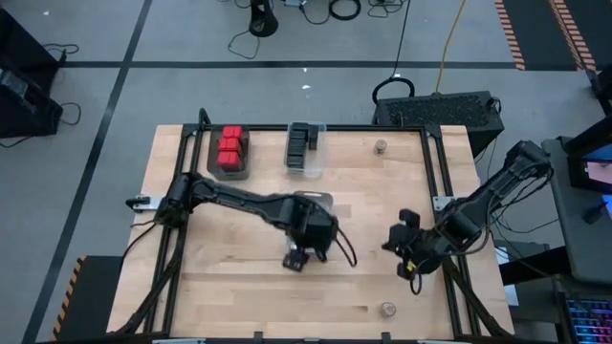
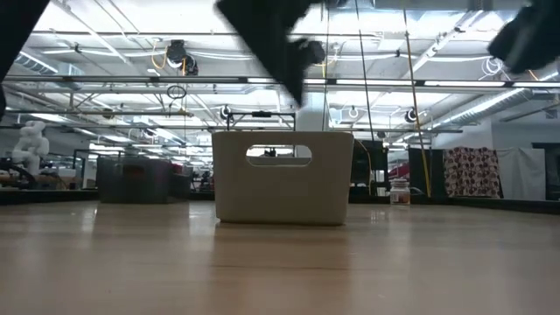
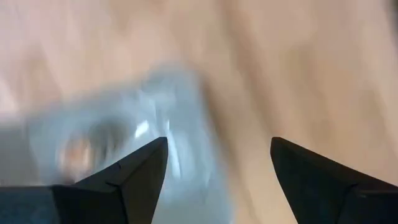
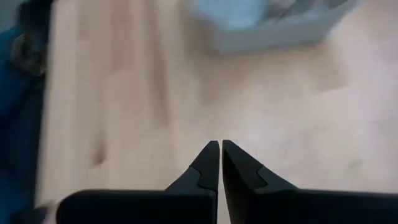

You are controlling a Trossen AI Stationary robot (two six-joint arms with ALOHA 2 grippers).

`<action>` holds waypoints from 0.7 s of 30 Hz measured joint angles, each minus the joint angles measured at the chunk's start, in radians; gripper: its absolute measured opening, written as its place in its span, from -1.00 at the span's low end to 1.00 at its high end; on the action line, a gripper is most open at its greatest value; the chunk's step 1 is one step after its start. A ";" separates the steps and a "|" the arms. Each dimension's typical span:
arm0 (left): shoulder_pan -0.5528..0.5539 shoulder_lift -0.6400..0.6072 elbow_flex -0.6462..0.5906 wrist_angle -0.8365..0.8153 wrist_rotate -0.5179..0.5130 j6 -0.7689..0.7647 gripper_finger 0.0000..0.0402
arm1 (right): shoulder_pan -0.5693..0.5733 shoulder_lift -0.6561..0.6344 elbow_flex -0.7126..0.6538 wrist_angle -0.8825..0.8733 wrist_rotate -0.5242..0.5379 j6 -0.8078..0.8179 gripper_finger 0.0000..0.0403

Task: Sort spices by type
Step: Put the brown seasoning bottle into the gray bin

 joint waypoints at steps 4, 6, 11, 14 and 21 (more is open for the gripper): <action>-0.068 -0.001 0.000 0.211 0.002 -0.004 0.45 | 0.036 0.015 0.000 0.038 -0.113 0.037 -1.00; -0.100 -0.001 -0.001 0.339 0.001 -0.003 0.45 | 0.052 0.015 0.000 0.044 -0.130 0.046 -1.00; -0.162 0.017 -0.043 0.704 -0.012 -0.003 0.45 | 0.080 0.015 0.000 0.028 -0.207 -0.023 -1.00; -0.179 0.057 -0.069 0.915 -0.024 -0.007 0.45 | 0.086 0.015 0.000 0.018 -0.246 -0.034 -1.00; -0.190 0.244 -0.071 1.224 -0.031 -0.165 0.45 | 0.085 0.015 0.000 0.012 -0.264 -0.033 -1.00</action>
